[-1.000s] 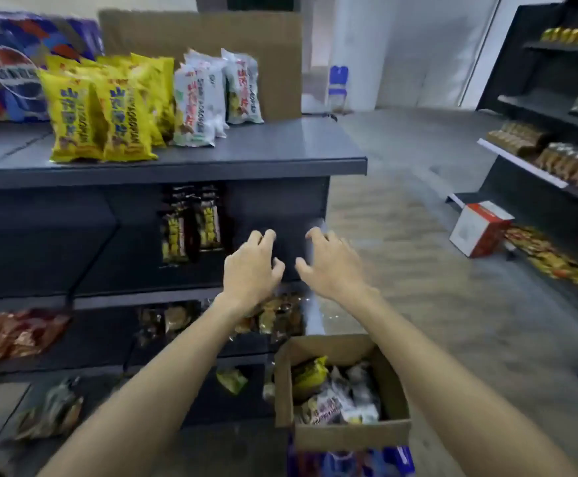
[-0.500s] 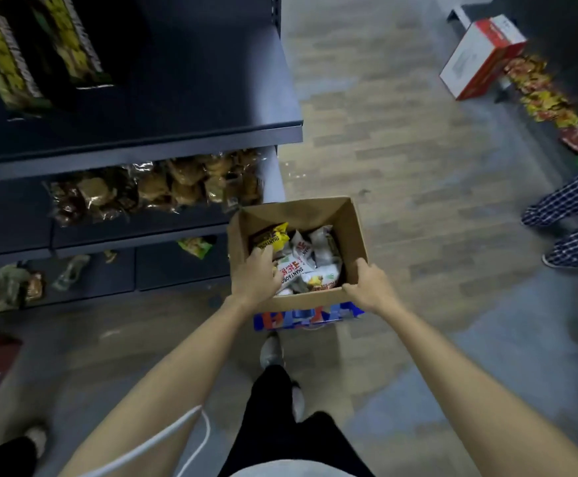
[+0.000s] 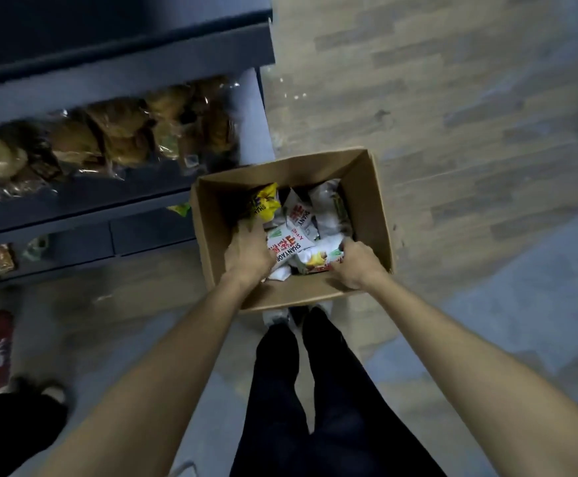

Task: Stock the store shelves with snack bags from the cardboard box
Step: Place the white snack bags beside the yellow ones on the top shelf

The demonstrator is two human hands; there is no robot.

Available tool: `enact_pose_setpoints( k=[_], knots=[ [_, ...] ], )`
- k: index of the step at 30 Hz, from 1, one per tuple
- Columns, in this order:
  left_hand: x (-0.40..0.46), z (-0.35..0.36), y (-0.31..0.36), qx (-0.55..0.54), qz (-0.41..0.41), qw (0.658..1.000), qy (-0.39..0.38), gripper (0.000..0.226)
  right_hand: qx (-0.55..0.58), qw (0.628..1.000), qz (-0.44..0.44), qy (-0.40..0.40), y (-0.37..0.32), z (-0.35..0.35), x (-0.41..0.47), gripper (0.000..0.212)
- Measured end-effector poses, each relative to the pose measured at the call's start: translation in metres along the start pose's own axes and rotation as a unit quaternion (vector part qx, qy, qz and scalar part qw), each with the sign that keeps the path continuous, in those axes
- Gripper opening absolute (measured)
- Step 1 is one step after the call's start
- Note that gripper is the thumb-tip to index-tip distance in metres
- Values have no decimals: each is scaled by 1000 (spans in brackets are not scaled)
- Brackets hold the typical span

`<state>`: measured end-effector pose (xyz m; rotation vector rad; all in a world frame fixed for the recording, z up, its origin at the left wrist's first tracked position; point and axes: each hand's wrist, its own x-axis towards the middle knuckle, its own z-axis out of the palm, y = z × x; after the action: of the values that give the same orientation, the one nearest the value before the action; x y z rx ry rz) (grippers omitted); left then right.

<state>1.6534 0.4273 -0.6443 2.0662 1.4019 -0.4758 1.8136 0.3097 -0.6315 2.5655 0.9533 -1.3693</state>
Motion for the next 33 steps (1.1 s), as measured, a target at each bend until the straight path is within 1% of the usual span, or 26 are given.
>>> enact_pose_setpoints(
  k=[3,6,7,9,11,12,13,14,16,18,20,21,23,25,26,27,29,30,31,32,33],
  knots=[
    [32,16,-7,18,-40,999,-3,74,-44,995,55,-71,7,15,31,31],
    [60,27,-15,30,-43,999,-7,80,-51,995,44,-75,10,26,63,29],
    [68,32,-18,30,-41,999,-19,81,-71,993,31,-89,9,29,72,32],
    [79,38,-18,17,-40,998,-36,76,-122,980,11,-154,6,32,84,45],
    [93,48,-20,-10,-28,999,-12,59,-153,964,9,-217,5,33,94,68],
    [99,53,-20,-39,-17,999,4,55,-162,956,20,-245,5,34,98,76],
    [104,58,-23,-46,-3,999,21,58,-175,949,25,-261,5,38,104,76],
    [108,63,-27,-57,16,997,40,62,-187,945,27,-266,4,42,109,70],
    [119,72,-30,-101,13,993,60,65,-184,946,38,-266,1,48,117,64],
    [132,80,-39,-155,-2,986,54,65,-103,958,73,-257,-2,52,117,69],
    [144,86,-45,-140,31,986,86,64,17,964,91,-250,2,57,118,76],
    [150,87,-48,-133,41,987,81,59,86,962,103,-238,3,60,120,80],
    [148,78,-43,-112,72,991,31,53,233,945,131,-190,3,68,121,88],
    [148,76,-44,-60,97,993,11,64,343,917,161,-121,2,74,121,90],
    [149,77,-45,-30,113,993,14,70,366,909,170,-102,2,76,122,94],
    [148,74,-44,0,125,992,18,73,365,910,173,-98,2,77,120,100],
    [146,69,-37,27,113,993,-4,75,287,938,166,-98,2,76,115,105],
    [143,67,-33,35,103,994,-16,76,250,949,170,-85,1,75,114,100],
    [138,66,-30,46,97,994,-21,76,247,949,182,-73,-1,75,114,93],
    [132,64,-27,51,97,994,-13,76,274,940,190,-63,-6,73,112,82],
    [124,60,-24,48,95,994,-3,75,329,920,208,-53,-13,71,112,71]
  ],
)
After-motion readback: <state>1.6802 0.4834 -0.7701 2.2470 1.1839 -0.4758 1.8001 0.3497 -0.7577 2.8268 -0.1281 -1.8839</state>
